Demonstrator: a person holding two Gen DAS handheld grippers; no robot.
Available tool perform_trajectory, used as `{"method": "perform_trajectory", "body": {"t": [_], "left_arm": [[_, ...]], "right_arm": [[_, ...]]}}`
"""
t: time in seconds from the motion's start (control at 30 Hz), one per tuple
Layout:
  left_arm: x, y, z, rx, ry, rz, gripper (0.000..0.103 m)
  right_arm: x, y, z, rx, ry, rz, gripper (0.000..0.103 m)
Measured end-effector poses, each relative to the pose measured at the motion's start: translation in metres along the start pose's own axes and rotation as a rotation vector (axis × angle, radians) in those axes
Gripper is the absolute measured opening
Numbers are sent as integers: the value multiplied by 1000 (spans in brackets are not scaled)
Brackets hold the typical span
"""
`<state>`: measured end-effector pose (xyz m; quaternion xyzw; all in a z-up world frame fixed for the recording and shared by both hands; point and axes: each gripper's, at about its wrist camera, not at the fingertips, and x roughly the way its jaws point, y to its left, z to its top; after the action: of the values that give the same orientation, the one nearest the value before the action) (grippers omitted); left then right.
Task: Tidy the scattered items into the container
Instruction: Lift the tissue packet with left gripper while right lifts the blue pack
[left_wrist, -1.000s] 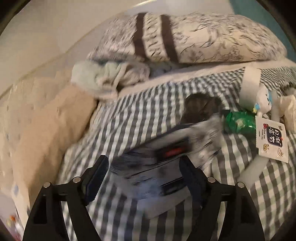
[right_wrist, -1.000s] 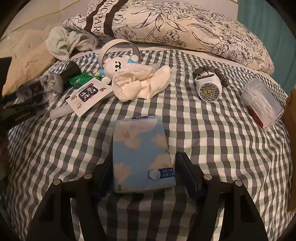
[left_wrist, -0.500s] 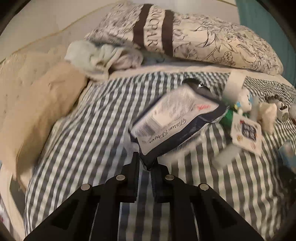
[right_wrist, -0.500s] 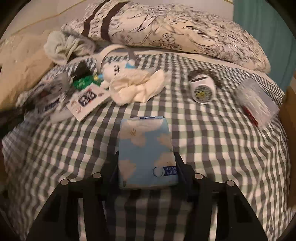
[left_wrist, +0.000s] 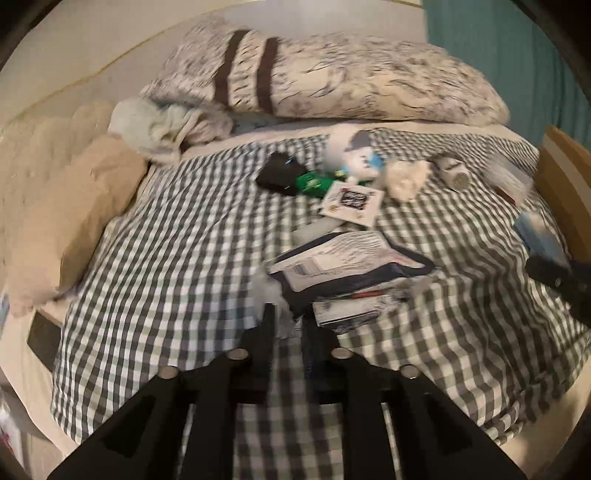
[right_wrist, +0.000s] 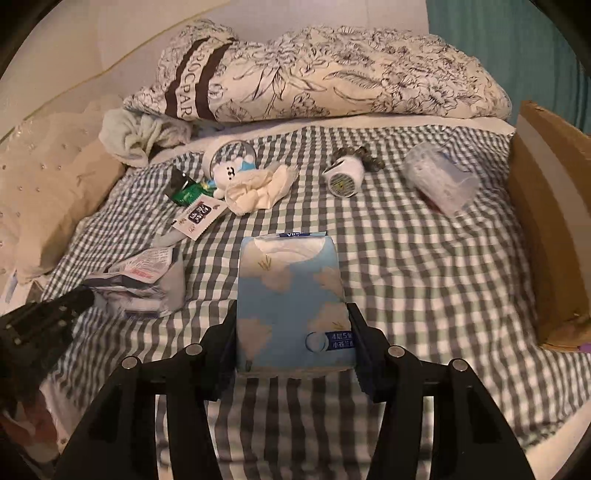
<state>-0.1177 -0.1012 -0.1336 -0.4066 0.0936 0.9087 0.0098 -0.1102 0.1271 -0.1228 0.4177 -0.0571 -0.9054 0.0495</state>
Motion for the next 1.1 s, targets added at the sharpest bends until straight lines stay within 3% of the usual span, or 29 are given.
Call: {"method": "perform_trajectory", "body": {"t": [0.03, 0.07, 0.2, 0.3, 0.47, 0.6, 0.67, 0.8, 0.93, 1.07, 1.1], "left_arm": [[4, 0, 2, 8, -5, 2, 60], [9, -3, 3, 20, -18, -2, 71], [32, -10, 14, 87, -63, 32, 71], [45, -1, 20, 52, -66, 83, 72], [47, 25, 8, -54, -47, 45, 80], [42, 32, 4, -78, -68, -26, 87], [47, 33, 10, -52, -97, -60, 90], [57, 19, 22, 110, -124, -73, 91], [79, -2, 22, 207, -66, -83, 89], [82, -24, 12, 269, -41, -31, 48], [79, -27, 10, 265, -34, -21, 44]], "right_arm": [[-4, -4, -1, 7, -3, 4, 53], [-7, -8, -1, 19, -2, 10, 53], [-10, -23, -5, 52, 9, 25, 53], [-7, -34, -8, 66, 22, 22, 53], [6, -45, -11, 95, 44, 32, 53], [17, -41, -10, 106, 45, 56, 53], [21, -37, -11, 101, 50, 67, 53], [26, -34, -16, 99, 64, 101, 53], [31, -37, -18, 118, 80, 97, 53], [32, -35, -16, 120, 79, 103, 53], [31, -33, -15, 118, 78, 106, 53]]}}
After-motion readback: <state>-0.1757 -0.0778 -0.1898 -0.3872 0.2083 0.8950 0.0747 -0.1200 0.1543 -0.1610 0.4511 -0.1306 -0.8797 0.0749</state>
